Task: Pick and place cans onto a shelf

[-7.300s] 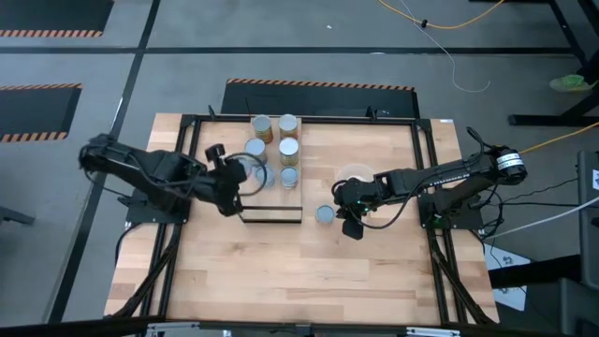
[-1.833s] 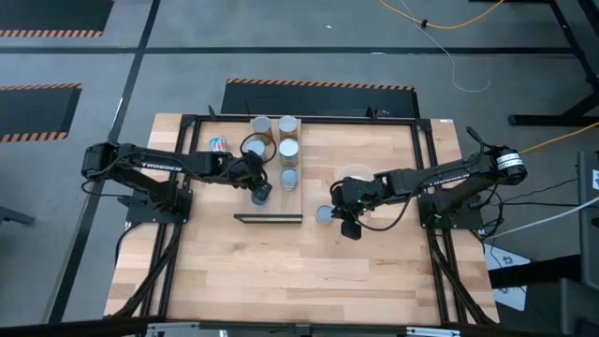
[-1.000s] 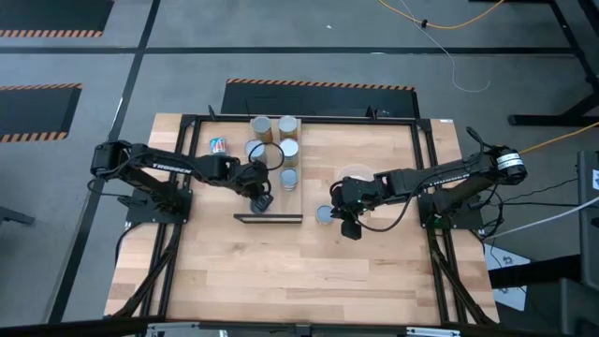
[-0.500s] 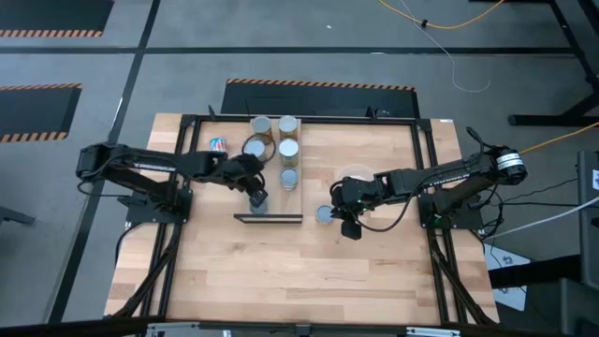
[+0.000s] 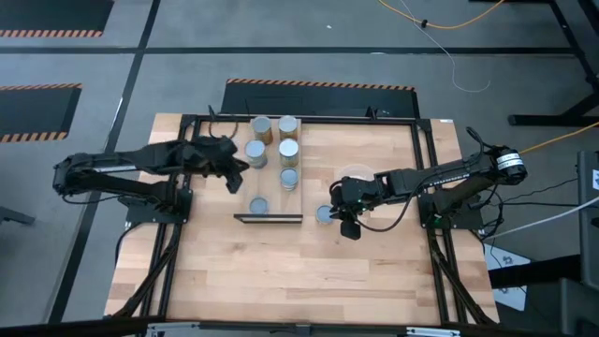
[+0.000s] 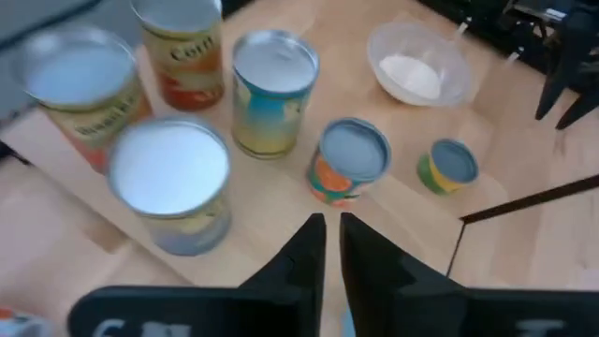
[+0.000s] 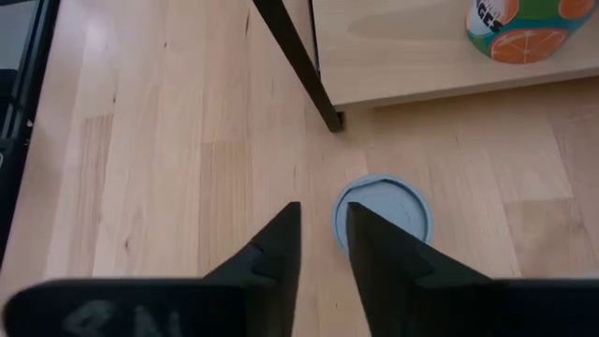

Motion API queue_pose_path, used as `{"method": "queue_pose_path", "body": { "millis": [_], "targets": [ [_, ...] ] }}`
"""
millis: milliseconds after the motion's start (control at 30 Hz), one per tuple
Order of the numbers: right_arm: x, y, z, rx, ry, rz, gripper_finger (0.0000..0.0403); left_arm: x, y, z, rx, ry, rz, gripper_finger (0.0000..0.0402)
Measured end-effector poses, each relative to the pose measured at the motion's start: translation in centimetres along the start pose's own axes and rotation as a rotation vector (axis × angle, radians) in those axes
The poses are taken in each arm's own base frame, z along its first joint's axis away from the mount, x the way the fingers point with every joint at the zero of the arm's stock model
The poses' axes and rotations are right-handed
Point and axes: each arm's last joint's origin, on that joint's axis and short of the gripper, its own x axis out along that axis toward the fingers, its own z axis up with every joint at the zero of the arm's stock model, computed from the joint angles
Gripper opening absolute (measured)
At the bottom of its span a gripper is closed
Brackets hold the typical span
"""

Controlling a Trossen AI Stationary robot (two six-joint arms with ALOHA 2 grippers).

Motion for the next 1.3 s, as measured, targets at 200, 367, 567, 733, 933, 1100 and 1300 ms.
{"method": "queue_pose_path", "body": {
  "millis": [200,367,567,733,933,1100,1300],
  "targets": [
    [0.0,-0.2,0.1,0.005,-0.002,-0.004,0.0148,-1.8,0.7,0.3,0.068,-0.077,-0.003,0.0075],
    [0.3,0.2,-0.1,-0.084,0.011,0.004,0.0166,-2.2,0.9,0.2,0.156,-0.076,0.001,0.0084],
    [2.2,0.7,-0.9,-0.211,0.08,0.008,0.0163,-2.2,0.9,0.1,0.171,-0.067,0.005,0.0083],
    [3.6,0.5,-1.3,-0.272,0.129,0.001,0.0163,-2.2,0.9,0.0,0.173,-0.056,0.008,0.0082],
    [5.5,0.1,-2.0,-0.295,0.186,-0.01,0.0163,-2.2,0.9,0.0,0.172,-0.057,0.008,0.0081],
    [7.2,-0.1,-2.5,-0.306,0.215,-0.024,0.0163,-2.2,0.9,0.0,0.171,-0.057,0.007,0.008],
    [8.4,-0.6,-3.0,-0.311,0.247,-0.097,0.0163,-2.2,0.9,0.0,0.165,-0.057,0.007,0.008]
  ]
}}
